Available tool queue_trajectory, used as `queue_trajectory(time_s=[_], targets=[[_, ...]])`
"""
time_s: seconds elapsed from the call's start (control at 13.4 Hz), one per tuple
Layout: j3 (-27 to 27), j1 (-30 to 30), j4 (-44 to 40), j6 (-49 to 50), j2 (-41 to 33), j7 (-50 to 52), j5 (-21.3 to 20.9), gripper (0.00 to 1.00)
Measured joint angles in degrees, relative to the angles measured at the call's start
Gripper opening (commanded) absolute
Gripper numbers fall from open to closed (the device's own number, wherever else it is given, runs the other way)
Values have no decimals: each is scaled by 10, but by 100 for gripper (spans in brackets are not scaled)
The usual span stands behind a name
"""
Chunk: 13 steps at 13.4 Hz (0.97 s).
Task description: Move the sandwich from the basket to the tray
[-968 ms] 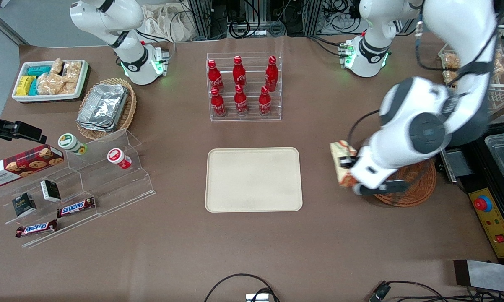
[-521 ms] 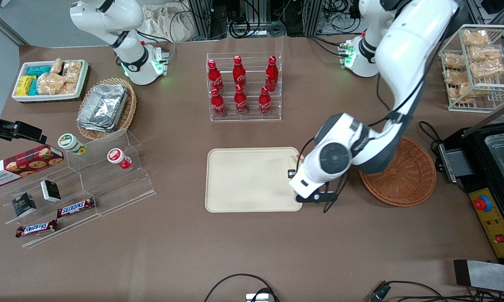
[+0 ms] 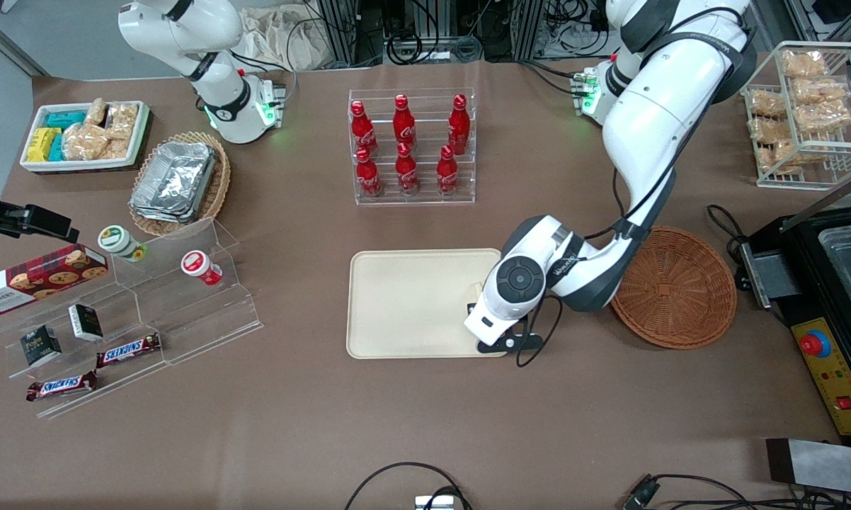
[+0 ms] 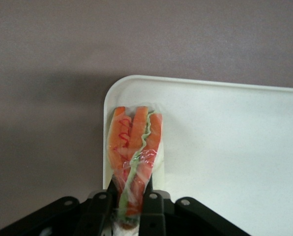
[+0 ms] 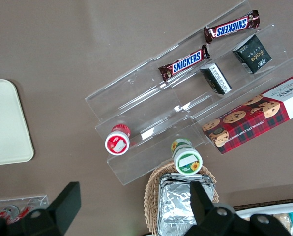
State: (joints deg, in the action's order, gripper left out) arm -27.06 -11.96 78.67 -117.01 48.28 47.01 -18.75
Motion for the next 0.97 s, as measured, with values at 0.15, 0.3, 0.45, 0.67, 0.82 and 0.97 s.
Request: queue_trajectory(time_s=[0.15, 0.3, 0.45, 0.67, 0.82, 0.97], targets=[[-1, -1, -3, 0, 0, 12, -3, 100], [-1, -2, -13, 2, -3, 16, -4, 100], [-1, -1, -25, 30, -20, 18, -4, 100], [1, 13, -33, 125, -81, 21, -4, 100], [-4, 50, -17, 155, -137, 21, 2, 100], [-19, 101, 52, 150, -208, 18, 16, 100]])
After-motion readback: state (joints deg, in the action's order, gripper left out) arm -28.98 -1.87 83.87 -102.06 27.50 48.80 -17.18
